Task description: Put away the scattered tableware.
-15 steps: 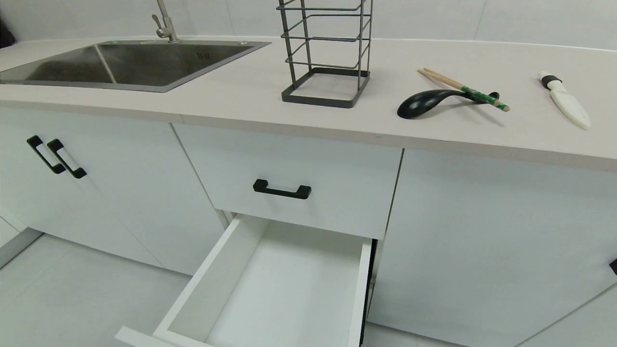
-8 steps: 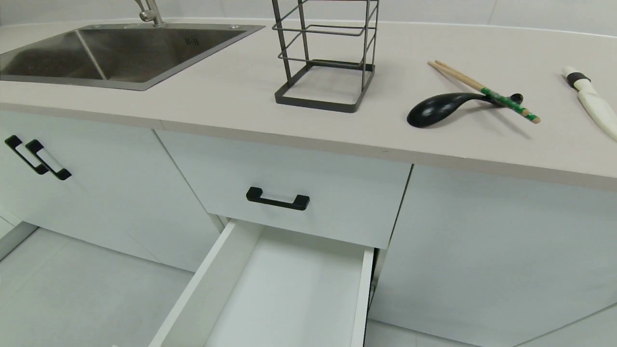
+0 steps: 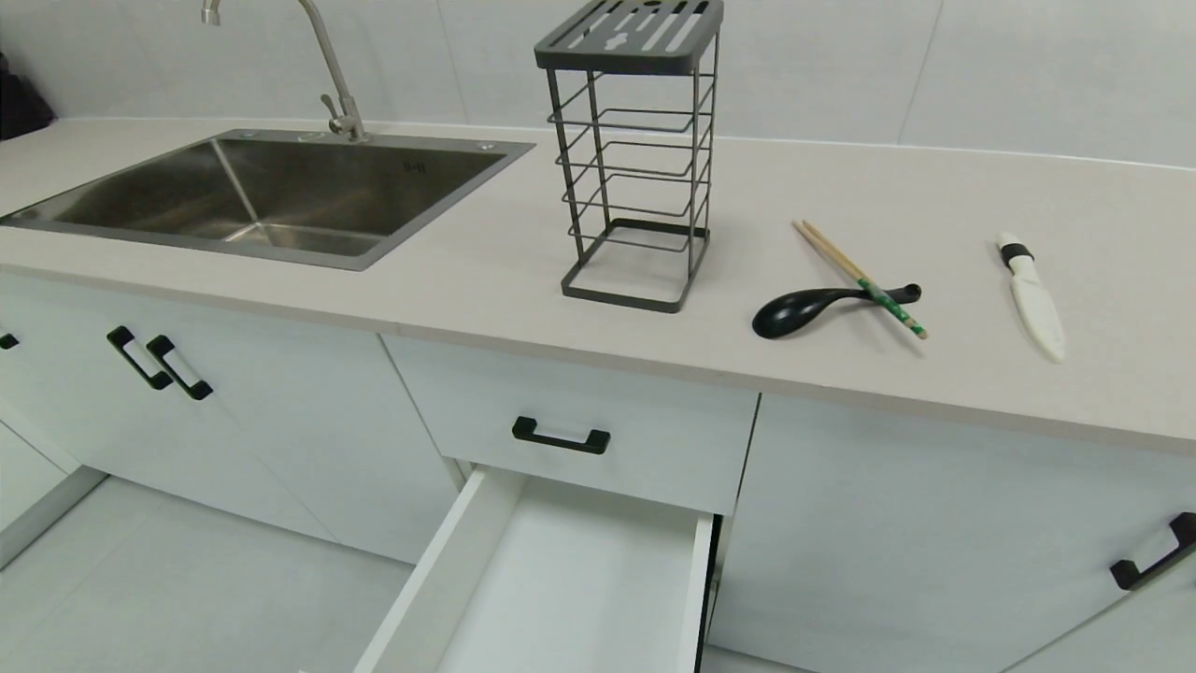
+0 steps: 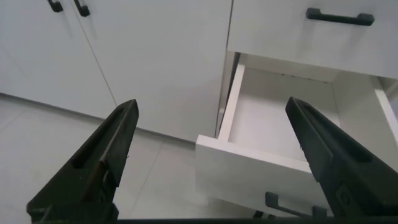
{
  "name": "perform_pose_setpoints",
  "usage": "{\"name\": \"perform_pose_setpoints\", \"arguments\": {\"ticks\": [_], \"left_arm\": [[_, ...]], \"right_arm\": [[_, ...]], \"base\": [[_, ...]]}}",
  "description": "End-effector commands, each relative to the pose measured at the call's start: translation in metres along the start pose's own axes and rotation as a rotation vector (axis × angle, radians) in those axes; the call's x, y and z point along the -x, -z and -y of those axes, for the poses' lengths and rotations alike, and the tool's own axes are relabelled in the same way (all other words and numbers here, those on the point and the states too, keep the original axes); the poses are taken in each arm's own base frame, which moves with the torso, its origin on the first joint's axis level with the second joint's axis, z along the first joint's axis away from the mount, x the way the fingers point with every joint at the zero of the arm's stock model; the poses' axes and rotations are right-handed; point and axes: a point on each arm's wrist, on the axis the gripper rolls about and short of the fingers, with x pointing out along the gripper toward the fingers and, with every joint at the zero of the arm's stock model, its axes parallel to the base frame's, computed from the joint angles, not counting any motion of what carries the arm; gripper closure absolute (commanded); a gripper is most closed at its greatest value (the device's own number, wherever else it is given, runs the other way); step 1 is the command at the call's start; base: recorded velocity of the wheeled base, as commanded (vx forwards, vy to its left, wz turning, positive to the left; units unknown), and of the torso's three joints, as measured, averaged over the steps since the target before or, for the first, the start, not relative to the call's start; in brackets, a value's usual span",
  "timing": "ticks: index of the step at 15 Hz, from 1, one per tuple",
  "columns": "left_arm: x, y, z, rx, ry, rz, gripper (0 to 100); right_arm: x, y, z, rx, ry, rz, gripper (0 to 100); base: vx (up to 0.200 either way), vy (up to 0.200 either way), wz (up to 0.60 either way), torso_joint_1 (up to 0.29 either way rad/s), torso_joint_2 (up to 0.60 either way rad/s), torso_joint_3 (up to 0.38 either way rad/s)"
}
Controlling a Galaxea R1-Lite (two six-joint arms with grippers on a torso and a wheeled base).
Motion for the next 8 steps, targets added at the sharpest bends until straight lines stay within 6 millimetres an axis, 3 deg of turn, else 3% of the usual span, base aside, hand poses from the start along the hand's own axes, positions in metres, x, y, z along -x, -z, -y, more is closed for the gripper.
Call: {"name": "perform_pose_setpoints", "arguments": {"ticks": [1,6,8], "left_arm": [[-0.0001,-0.0001,0.0000,0.000,0.000,-0.001,0],[-0.0001,-0.0001,0.0000,0.002,-0.002,-0.001,0],[-0.0001,-0.0001,0.0000,0.000,0.000,-0.001,0]], "right_arm": [[-0.0001,0.0000,0.0000,0.000,0.000,-0.001,100],[-0.0001,0.0000,0.0000,0.000,-0.001,-0.001,100],[-0.0001,0.0000,0.0000,0.000,-0.001,-0.001,100]], "base": [[0.000,0.000,0.00,0.232,-0.43,-0.188],[0.000,0.000,0.00,0.128,-0.35,-0.158],[0.000,0.000,0.00,0.315,-0.48,-0.217]]}}
